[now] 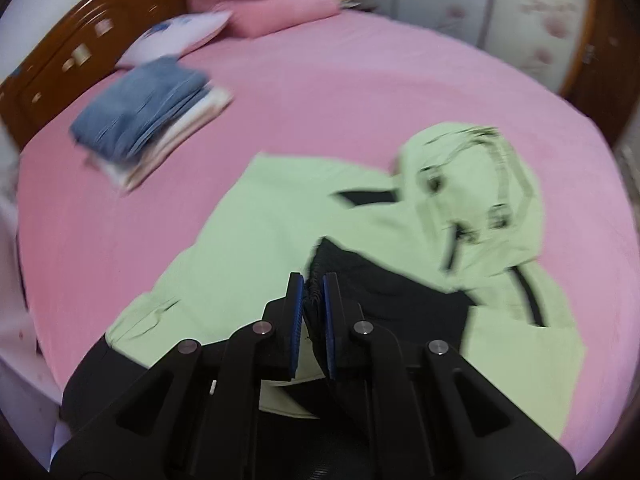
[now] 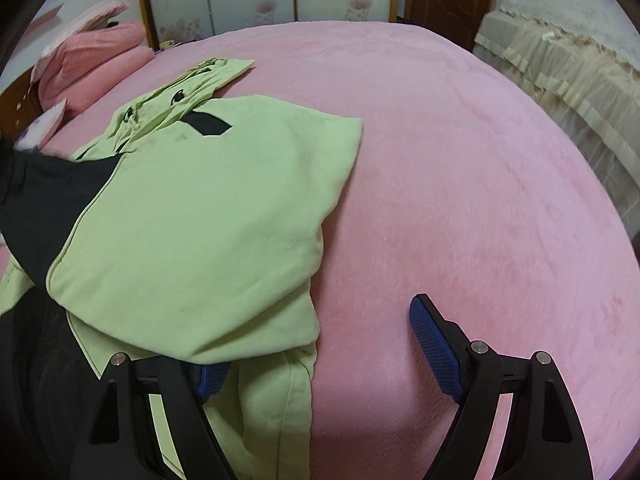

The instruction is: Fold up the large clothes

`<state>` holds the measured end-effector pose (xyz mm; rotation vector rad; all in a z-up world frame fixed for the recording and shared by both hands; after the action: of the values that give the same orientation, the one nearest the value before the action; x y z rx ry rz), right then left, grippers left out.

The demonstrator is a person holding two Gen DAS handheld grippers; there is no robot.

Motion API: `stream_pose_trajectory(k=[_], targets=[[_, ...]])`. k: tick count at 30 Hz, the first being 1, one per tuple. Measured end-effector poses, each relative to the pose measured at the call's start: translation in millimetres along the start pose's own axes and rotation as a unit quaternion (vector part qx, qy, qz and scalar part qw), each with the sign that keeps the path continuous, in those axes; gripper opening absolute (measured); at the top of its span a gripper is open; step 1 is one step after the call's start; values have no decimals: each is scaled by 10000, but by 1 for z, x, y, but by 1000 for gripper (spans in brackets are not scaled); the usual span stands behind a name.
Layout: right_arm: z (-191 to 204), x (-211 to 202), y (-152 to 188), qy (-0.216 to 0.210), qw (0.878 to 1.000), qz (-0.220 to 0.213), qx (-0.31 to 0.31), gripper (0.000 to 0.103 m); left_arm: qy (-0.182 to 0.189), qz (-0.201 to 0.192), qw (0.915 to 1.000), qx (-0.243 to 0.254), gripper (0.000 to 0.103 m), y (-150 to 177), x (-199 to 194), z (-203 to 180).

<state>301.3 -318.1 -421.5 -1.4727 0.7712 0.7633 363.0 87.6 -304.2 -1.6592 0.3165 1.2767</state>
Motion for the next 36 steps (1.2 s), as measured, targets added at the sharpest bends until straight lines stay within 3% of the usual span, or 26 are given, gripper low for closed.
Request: stream_pose_trajectory(k=[6,9,16,18,20,25,29,34,36], targets=[[8,-7,4,-199,9994,44,-269,73,-507,56,9982,308,7,28,47,29],[10,-14,8,-402,9981,82,-457,62,-532,252,9978,305,7,32,66,28],[16,-31,-4,-637,9969,-187,-415,59,-484,195,9964,664,7,17,90,12],[20,-36,-9,-724,9962,-321,-357,47,-344,51,9962,799,7,10,86,5],[25,-35,-9,-759,9965,-188,-287,21,-256,-104,9951,949,7,4,82,1],[16,-30,1,-718,9961,156,489,17,-268,-206,9914,1261,8,-5,80,-4],[0,-23,18,-465,9904,510,1198,18,-731,-88,9888,1298,8,0,87,13],[-2,-38,32,-265,9848,790,1526,21,-481,562,9932,898,8,23,96,49],[1,-67,32,-150,9859,601,1556,21,-266,675,9953,636,8,32,83,65]])
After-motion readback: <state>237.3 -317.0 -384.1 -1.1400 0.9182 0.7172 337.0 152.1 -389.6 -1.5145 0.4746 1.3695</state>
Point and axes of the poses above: each gripper's, at about its wrist camera, not at the fingertips, and x roughly the way its jaws point, z to its left, y to its underside, the point moved 5 cm from there along x, roughly the way its jaws point
